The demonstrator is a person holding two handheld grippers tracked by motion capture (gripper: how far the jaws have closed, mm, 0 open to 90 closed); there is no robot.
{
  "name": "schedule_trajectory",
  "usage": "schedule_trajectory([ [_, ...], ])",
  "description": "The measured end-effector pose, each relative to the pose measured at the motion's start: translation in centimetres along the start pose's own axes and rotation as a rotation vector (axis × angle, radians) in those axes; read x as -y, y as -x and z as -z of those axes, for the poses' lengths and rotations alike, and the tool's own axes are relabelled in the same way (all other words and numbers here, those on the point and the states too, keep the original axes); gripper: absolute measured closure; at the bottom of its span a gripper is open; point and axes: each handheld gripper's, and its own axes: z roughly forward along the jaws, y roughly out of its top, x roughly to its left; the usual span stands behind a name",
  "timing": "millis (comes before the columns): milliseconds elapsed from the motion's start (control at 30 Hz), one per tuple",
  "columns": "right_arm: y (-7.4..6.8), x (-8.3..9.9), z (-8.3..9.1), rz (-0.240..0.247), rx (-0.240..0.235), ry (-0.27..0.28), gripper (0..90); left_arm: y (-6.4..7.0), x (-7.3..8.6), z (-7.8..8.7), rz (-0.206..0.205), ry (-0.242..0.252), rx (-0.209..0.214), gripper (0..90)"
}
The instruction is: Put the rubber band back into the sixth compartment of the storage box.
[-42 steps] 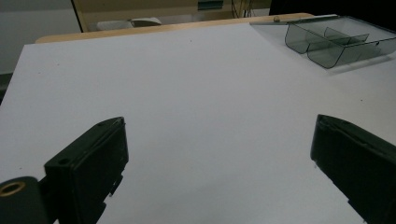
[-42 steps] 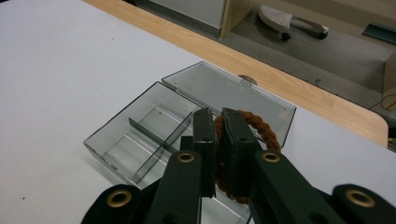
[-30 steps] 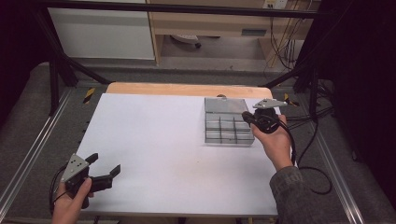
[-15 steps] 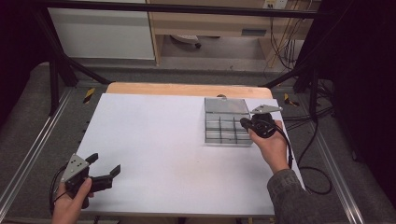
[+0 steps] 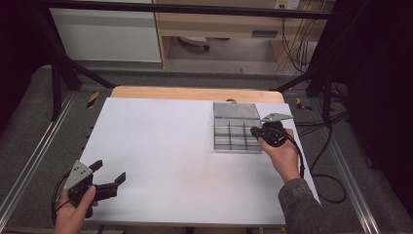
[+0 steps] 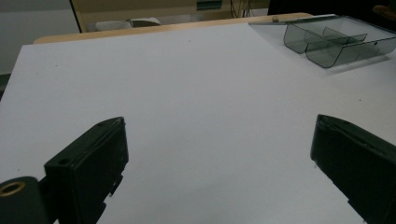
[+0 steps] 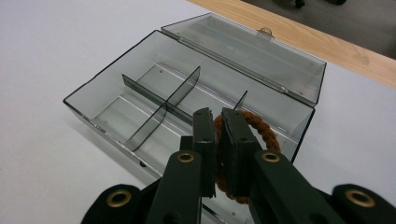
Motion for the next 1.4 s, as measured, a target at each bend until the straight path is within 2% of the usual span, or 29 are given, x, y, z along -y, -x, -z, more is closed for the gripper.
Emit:
schedule_trajectory([
  [1167,-0.1,1.2,-1.2,-0.03,-0.008,-0.028,85.1,0.1,0.0,0.0,-0.007,-0.003,0.003,4.0],
  [1233,0.0,1.3,-1.3,-0.045,-0.007,-0.034,85.1,0.1,0.0,-0.1,-0.003,-0.002,0.006,4.1],
  [1400,-0.1,1.3,-1.5,-0.032,-0.01,-0.038,85.1,0.1,0.0,0.0,-0.008,-0.004,0.002,4.0],
])
